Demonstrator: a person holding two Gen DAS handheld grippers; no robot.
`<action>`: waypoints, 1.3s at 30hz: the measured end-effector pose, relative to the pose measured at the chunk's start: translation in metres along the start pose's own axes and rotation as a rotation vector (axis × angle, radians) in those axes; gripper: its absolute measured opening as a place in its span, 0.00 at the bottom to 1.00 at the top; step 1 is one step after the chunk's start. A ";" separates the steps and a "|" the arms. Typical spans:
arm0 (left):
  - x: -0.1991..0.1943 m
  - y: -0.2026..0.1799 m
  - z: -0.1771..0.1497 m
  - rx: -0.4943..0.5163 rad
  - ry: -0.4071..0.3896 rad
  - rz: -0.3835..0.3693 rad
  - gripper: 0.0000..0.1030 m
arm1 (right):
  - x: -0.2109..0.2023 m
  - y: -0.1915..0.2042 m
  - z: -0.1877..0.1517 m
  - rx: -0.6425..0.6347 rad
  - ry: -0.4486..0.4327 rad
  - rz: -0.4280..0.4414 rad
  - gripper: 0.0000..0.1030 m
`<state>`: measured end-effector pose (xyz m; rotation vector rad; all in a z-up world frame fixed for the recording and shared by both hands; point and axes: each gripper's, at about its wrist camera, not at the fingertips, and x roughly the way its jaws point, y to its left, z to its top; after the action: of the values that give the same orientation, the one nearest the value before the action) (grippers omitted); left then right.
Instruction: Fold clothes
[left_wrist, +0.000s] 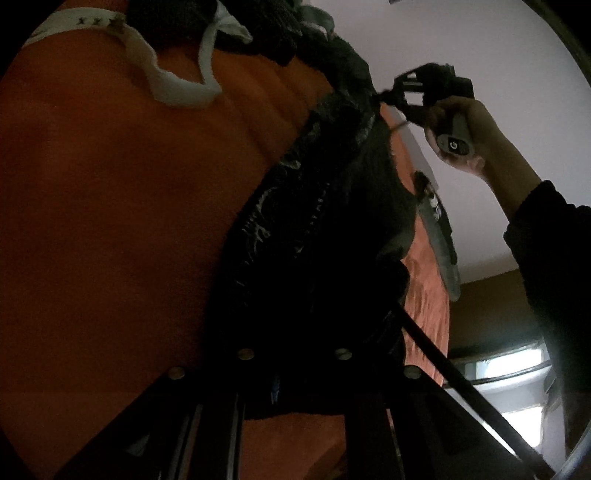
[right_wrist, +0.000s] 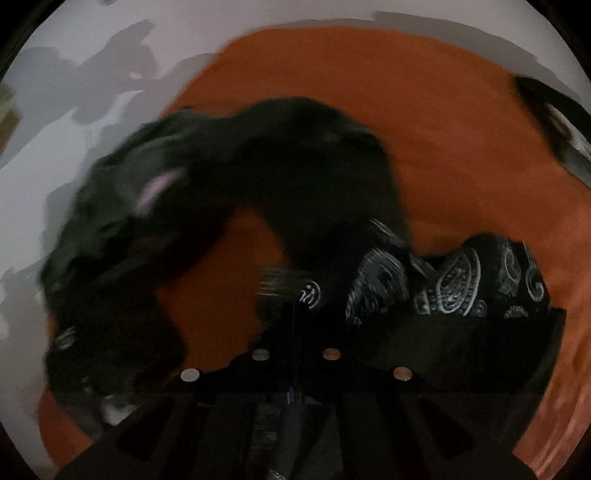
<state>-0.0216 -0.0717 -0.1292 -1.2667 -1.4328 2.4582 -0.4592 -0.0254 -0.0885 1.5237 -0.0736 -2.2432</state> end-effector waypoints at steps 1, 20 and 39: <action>-0.005 0.004 0.001 -0.018 -0.021 -0.008 0.11 | 0.005 0.010 0.000 -0.016 0.003 0.051 0.00; -0.007 0.020 -0.010 -0.066 -0.017 -0.005 0.16 | -0.144 -0.067 -0.034 0.139 -0.103 0.286 0.26; -0.032 0.013 -0.015 -0.069 0.076 0.176 0.40 | -0.211 -0.078 -0.311 0.040 0.092 0.186 0.27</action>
<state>0.0141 -0.0805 -0.1225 -1.5453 -1.4580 2.4550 -0.1400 0.1834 -0.0483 1.5701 -0.2252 -2.0360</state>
